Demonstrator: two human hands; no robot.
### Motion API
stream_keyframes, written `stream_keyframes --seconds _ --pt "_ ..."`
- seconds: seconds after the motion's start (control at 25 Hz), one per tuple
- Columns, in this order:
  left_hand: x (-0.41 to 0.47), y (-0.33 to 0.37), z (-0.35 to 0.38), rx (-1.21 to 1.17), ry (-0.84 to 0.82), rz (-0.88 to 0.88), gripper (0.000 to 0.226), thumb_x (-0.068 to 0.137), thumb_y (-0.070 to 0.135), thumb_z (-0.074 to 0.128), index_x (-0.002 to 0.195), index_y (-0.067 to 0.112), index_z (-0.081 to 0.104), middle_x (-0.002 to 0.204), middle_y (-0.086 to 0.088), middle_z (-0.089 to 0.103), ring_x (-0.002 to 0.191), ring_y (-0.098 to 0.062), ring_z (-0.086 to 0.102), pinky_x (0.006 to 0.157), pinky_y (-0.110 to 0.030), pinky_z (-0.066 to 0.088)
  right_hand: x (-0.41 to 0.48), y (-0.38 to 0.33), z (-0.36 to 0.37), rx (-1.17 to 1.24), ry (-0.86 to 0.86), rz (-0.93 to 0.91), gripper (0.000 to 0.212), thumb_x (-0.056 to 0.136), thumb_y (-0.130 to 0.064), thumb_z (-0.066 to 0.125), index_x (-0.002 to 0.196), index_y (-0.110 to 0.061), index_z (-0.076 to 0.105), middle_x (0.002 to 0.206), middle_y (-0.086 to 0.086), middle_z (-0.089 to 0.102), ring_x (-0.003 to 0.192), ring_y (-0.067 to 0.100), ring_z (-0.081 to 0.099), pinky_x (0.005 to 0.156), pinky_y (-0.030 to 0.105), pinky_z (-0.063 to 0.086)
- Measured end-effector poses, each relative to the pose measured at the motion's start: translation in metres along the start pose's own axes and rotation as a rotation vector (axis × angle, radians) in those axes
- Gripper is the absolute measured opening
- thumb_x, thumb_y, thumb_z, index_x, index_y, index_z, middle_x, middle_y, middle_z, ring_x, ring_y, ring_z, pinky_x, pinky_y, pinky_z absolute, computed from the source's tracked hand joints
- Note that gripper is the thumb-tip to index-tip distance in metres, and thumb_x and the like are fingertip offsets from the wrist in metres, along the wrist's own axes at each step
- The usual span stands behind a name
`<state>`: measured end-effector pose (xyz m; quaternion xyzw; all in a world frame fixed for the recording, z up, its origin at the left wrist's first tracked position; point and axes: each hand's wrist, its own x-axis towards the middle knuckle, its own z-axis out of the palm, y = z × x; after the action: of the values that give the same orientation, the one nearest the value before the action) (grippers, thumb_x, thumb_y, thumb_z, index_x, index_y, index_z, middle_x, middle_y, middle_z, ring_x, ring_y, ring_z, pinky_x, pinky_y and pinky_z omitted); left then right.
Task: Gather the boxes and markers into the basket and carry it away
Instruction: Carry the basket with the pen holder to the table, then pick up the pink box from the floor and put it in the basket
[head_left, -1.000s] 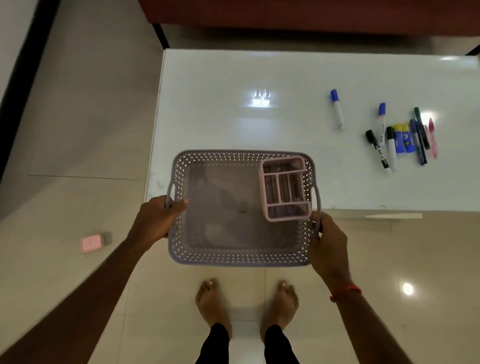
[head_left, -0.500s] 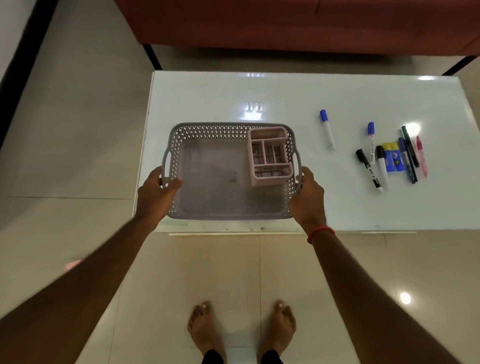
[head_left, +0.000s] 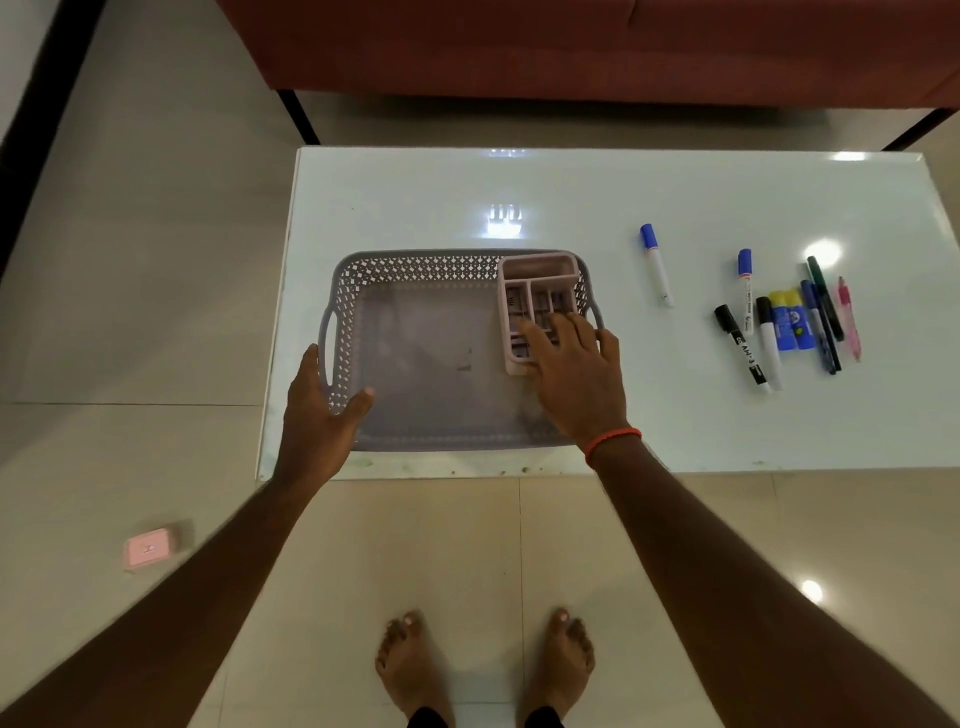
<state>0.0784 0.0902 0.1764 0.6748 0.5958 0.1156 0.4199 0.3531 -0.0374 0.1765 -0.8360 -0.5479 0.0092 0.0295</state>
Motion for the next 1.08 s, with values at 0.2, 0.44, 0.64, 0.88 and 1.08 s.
stream_keyframes --seconds 0.2,0.44,0.64,0.88,1.08 --pt "-0.016 0.011 0.000 0.067 0.092 0.073 0.095 0.086 0.045 0.071 0.157 0.015 0.015 0.163 -0.010 0.021 0.148 -0.031 0.027 0.116 -0.053 0.030 -0.003 0.000 -0.006 0.058 -0.017 0.011 0.062 0.090 -0.042 0.060 0.145 -0.025 0.037 0.149 0.017 0.039 0.141 0.036 0.033 0.110 0.053 0.034" --pt "-0.052 0.038 -0.006 0.374 0.088 0.304 0.089 0.082 0.065 0.052 0.153 0.019 0.025 0.162 -0.014 0.023 0.148 -0.034 0.023 0.110 -0.061 0.030 -0.031 -0.012 -0.053 0.084 0.030 0.002 0.063 0.087 -0.046 0.062 0.142 -0.023 0.041 0.151 0.016 0.036 0.143 0.035 0.029 0.113 0.051 0.026" --pt "-0.088 0.087 -0.038 0.414 0.020 0.372 0.085 0.083 0.069 0.043 0.152 0.020 0.029 0.162 -0.010 0.027 0.150 -0.032 0.022 0.113 -0.057 0.027 -0.069 -0.022 -0.108 0.139 -0.005 0.066 0.061 0.085 -0.044 0.063 0.138 -0.023 0.043 0.150 0.014 0.036 0.143 0.034 0.026 0.113 0.051 0.025" --pt "-0.158 0.139 -0.074 0.394 -0.023 0.400 0.078 0.086 0.064 0.048 0.149 0.019 0.034 0.160 -0.009 0.032 0.148 -0.030 0.026 0.113 -0.057 0.030 -0.118 -0.042 -0.189 0.232 -0.026 0.104 0.060 0.085 -0.042 0.063 0.137 -0.021 0.041 0.149 0.013 0.037 0.143 0.033 0.026 0.114 0.050 0.023" --pt "-0.230 0.172 -0.105 0.356 -0.019 0.377 0.077 0.087 0.065 0.047 0.147 0.018 0.036 0.154 -0.006 0.040 0.144 -0.029 0.033 0.112 -0.055 0.034 -0.146 -0.056 -0.257 0.246 -0.017 0.044 0.059 0.084 -0.046 0.060 0.135 -0.022 0.042 0.145 0.010 0.041 0.141 0.031 0.029 0.113 0.048 0.025"
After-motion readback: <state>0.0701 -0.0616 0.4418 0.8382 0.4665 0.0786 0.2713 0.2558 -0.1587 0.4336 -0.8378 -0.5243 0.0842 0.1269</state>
